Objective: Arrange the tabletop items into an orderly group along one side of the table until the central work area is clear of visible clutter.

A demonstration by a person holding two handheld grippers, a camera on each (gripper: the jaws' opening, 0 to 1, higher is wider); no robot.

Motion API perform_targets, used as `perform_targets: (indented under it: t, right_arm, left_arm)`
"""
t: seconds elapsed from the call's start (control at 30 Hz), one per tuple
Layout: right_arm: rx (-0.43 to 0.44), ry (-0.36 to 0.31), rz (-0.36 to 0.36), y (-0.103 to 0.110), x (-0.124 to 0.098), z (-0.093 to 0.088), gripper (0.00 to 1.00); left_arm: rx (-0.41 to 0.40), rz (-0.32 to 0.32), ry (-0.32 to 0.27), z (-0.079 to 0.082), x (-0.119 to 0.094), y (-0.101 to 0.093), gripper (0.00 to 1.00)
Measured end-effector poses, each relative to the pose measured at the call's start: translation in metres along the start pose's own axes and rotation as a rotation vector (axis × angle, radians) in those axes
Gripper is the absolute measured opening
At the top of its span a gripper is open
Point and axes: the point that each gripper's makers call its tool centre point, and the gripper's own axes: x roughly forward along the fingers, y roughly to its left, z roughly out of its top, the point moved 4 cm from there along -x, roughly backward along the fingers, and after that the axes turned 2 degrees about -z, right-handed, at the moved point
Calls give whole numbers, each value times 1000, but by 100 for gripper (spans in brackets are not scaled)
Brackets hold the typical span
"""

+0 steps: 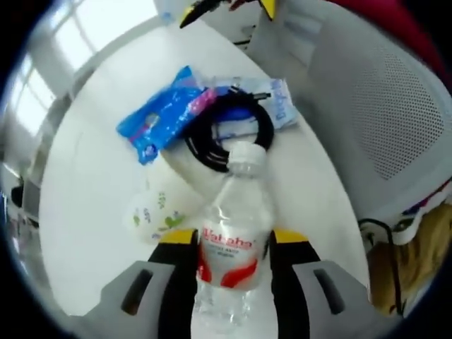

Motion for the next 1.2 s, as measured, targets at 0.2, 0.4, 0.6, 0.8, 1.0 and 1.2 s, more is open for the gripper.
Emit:
perform_targets:
  t: [0.2, 0.4, 0.6, 0.8, 1.0, 1.2]
  right_arm:
    - [-4, 3, 4, 1, 0, 0, 100]
    - [-7, 9, 14, 2, 0, -1, 100]
    - [-11, 15, 21, 3, 1, -1, 100]
    - [-15, 23, 28, 5, 2, -2, 100]
    - [-17, 33, 31, 5, 3, -4, 100]
    - [-17, 41, 35, 6, 3, -5, 100]
  left_arm:
    - [-44, 44, -57, 3, -14, 2, 36]
    - [-72, 84, -96, 6, -24, 3, 35]
    - [-96, 118, -127, 8, -33, 2, 35]
    - [-133, 156, -187, 13, -44, 4, 35]
    - [-172, 181, -236, 15, -50, 3, 35]
    - [-220, 195, -284, 11, -53, 0, 34]
